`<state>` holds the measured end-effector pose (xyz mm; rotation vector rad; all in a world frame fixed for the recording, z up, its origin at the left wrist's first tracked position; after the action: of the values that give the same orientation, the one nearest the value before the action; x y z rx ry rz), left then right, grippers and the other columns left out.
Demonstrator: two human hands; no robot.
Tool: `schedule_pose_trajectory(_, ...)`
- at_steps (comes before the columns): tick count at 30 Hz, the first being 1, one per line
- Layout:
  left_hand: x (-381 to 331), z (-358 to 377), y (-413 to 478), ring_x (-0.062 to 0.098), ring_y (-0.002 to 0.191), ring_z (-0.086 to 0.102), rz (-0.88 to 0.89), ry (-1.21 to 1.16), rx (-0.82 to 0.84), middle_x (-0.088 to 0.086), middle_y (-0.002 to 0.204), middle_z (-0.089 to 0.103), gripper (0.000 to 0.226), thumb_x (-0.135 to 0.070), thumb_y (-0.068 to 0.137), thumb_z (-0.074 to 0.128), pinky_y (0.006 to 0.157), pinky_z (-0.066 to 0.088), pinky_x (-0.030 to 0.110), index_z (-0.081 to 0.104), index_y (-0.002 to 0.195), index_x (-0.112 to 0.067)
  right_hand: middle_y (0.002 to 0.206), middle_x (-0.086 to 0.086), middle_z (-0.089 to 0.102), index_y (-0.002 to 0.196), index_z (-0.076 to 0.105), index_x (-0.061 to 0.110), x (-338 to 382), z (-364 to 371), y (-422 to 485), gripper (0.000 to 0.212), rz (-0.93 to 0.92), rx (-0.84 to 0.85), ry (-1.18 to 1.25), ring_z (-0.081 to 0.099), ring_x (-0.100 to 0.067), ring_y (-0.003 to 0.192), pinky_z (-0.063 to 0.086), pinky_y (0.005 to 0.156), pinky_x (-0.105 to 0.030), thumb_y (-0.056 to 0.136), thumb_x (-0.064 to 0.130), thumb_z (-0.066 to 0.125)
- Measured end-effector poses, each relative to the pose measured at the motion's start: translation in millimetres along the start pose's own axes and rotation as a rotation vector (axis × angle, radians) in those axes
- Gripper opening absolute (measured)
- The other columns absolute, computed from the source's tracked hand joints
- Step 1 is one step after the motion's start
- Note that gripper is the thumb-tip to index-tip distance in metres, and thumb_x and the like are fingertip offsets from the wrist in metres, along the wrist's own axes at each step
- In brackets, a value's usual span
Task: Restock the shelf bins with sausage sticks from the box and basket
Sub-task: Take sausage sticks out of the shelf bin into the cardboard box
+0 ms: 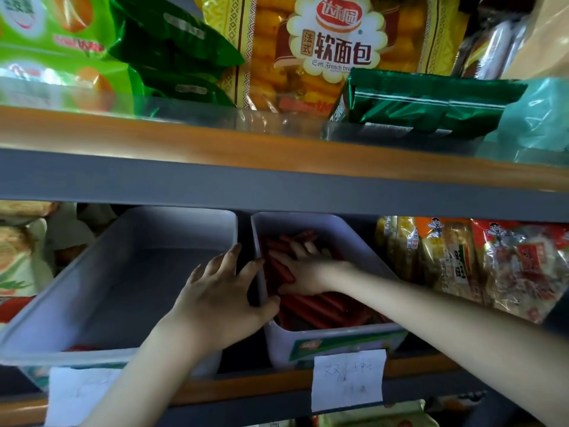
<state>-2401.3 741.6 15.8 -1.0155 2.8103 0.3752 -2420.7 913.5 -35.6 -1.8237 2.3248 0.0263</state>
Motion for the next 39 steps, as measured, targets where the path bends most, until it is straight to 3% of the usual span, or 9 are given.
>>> schedule_pose_trajectory(5, -1, 0, -3, 0.021, 0.145, 0.004, -0.011, 0.011, 0.045, -0.005, 0.158, -0.006, 0.077, -0.075, 0.078, 0.021, 0.115, 0.010, 0.035, 0.003, 0.146, -0.045, 0.157, 0.000, 0.000, 0.144, 0.009, 0.050, 5, -5, -33, 0.050, -0.106, -0.023, 0.019, 0.005, -0.034, 0.143, 0.018, 0.113, -0.051, 0.097, 0.052, 0.025)
schedule_pose_trajectory(8, 1, 4, -4, 0.021, 0.146, 0.002, -0.036, 0.002, 0.087, -0.006, 0.158, -0.009, 0.071, -0.071, 0.085, 0.028, 0.115, 0.010, 0.035, 0.002, 0.146, -0.046, 0.153, 0.006, 0.014, 0.144, 0.017, 0.042, -8, -1, -50, 0.057, -0.077, -0.002, 0.056, 0.023, -0.029, 0.139, 0.026, 0.107, -0.042, 0.092, 0.063, 0.029)
schedule_pose_trajectory(11, 0, 5, -4, 0.020, 0.146, 0.001, -0.031, 0.011, 0.107, -0.009, 0.158, -0.011, 0.071, -0.069, 0.086, 0.028, 0.115, 0.012, 0.037, 0.000, 0.147, -0.045, 0.154, 0.002, 0.006, 0.144, 0.017, 0.043, -13, 5, -69, 0.052, -0.167, 0.162, -0.076, 0.011, -0.029, 0.142, 0.028, 0.107, -0.043, 0.098, 0.037, 0.041)
schedule_pose_trajectory(14, 0, 6, -4, 0.021, 0.146, 0.001, -0.036, 0.040, 0.116, -0.007, 0.158, -0.012, 0.071, -0.068, 0.087, 0.028, 0.115, 0.011, 0.036, -0.002, 0.147, -0.044, 0.151, -0.005, 0.014, 0.144, 0.019, 0.043, -19, -1, -77, 0.057, -0.187, 0.264, -0.067, 0.019, -0.033, 0.138, 0.031, 0.108, -0.044, 0.094, 0.048, 0.044)
schedule_pose_trajectory(20, -5, 2, -6, 0.019, 0.145, 0.000, -0.033, 0.071, 0.093, -0.008, 0.158, -0.012, 0.072, -0.069, 0.087, 0.024, 0.115, 0.009, 0.035, -0.003, 0.148, -0.042, 0.155, -0.004, -0.026, 0.140, -0.021, 0.052, -18, -11, -62, 0.107, -0.102, 0.130, 0.120, 0.004, -0.042, 0.143, 0.024, 0.110, -0.052, 0.075, 0.065, 0.063)
schedule_pose_trajectory(25, -5, 1, -9, 0.019, 0.146, -0.002, -0.043, 0.044, 0.086, -0.007, 0.158, -0.011, 0.097, -0.078, 0.056, 0.001, 0.116, 0.008, 0.036, -0.002, 0.147, -0.044, 0.151, -0.008, -0.034, 0.141, -0.018, 0.051, 4, 15, -48, 0.102, -0.035, 0.216, -0.006, -0.009, -0.051, 0.139, 0.018, 0.109, -0.064, 0.080, 0.050, 0.064)
schedule_pose_trajectory(31, -6, -1, -10, 0.018, 0.145, 0.000, -0.037, 0.027, 0.074, -0.008, 0.157, -0.010, 0.098, -0.076, 0.054, 0.000, 0.115, 0.008, 0.035, -0.002, 0.146, -0.044, 0.156, -0.010, -0.006, 0.149, 0.006, 0.038, 21, -1, -52, 0.085, -0.088, 0.066, 0.021, 0.011, -0.048, 0.138, 0.025, 0.108, -0.061, 0.087, 0.030, 0.063)
schedule_pose_trajectory(36, -3, 2, -9, 0.018, 0.146, 0.000, -0.050, 0.013, 0.088, -0.007, 0.158, -0.009, 0.072, -0.071, 0.085, 0.025, 0.115, 0.008, 0.035, 0.001, 0.147, -0.044, 0.152, -0.018, 0.012, 0.148, 0.019, 0.030, 32, -16, -54, 0.061, -0.084, -0.077, -0.151, 0.036, -0.050, 0.125, 0.041, 0.096, -0.059, 0.095, 0.018, 0.049)
schedule_pose_trajectory(39, -3, 3, -8, 0.019, 0.145, 0.002, -0.046, 0.007, 0.081, -0.007, 0.158, -0.008, 0.068, -0.065, 0.089, 0.032, 0.115, 0.010, 0.035, 0.003, 0.147, -0.044, 0.150, -0.022, 0.015, 0.147, 0.021, 0.029, 28, -32, -50, 0.052, -0.057, -0.169, -0.229, 0.045, -0.047, 0.117, 0.049, 0.086, -0.052, 0.100, 0.014, 0.038)
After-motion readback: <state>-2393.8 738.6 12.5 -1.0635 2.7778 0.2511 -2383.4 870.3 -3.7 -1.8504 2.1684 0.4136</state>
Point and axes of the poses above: each hand's wrist, its own y-axis towards the middle knuckle, its own z-axis out of the palm, x = y × z, the point moved 9 cm from there along y, towards the middle knuckle
